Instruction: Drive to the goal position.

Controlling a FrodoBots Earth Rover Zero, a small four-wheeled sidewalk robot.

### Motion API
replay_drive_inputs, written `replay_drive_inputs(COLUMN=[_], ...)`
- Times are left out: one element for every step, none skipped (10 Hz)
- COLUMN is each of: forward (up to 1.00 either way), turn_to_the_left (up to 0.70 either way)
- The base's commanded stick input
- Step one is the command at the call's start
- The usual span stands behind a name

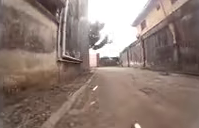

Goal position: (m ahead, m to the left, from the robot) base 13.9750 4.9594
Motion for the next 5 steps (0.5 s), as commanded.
replay_drive_inputs(forward=[1.0, 1.0, 1.0, 1.0, 1.0], turn_to_the_left=[0.0, 0.0, 0.0, 0.0, 0.0])
